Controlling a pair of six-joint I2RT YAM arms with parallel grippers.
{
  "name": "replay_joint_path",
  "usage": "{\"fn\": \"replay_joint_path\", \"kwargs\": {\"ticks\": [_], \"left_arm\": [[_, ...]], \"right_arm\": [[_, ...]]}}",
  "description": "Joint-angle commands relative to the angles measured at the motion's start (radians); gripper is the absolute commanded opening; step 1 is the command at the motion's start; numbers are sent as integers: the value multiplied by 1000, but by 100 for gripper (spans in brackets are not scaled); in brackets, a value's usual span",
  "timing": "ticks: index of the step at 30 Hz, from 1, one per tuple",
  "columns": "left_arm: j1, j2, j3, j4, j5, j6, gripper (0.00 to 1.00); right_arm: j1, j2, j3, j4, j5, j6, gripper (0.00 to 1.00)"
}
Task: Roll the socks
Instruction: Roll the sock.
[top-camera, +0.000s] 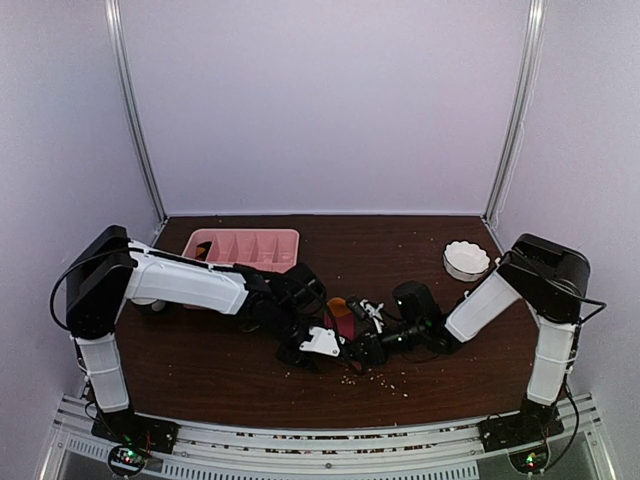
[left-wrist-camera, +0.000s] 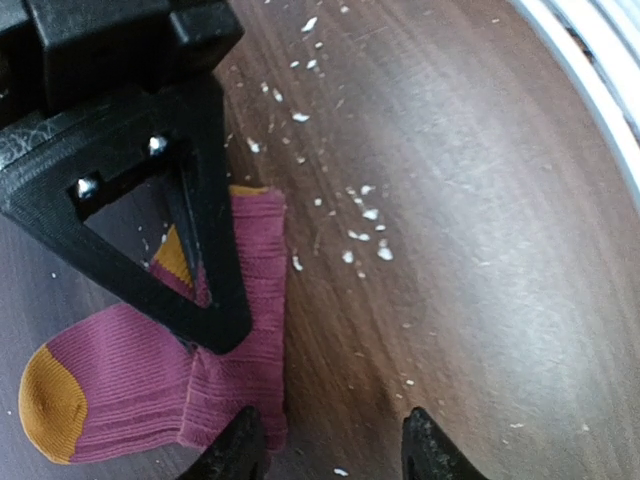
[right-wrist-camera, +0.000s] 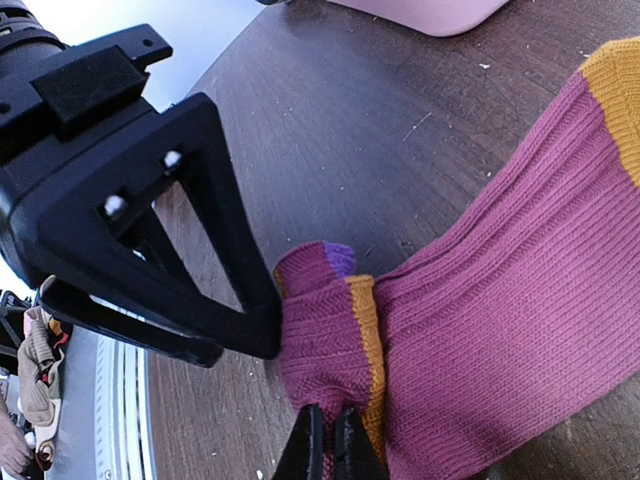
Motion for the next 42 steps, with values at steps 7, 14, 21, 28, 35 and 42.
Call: {"fn": "replay_joint_path", "kwargs": {"ticks": [7,14,21,28,35,42], "left_arm": [[-24,5,5,137,-105,-8,48],[-24,-13,-19,170,-92,-7,48],[-24,45,10,136,-128,-2,47],[-24,86,24,99,-144,8,42],[-28,182,106,3,-184,6,31],[-29,255,187,-127,-210,-4,13]], "right_arm": [[-28,105,-80,-310,134,3,0],[-29,123,-70,-297,122,13,0],[-29,120,-73,-286,115,21,0],[-29,118,-68,-264,92,47,0],[-29,90,-73,-235,60,83,0],[-31,74,-83,-199,19,109,0]]}}
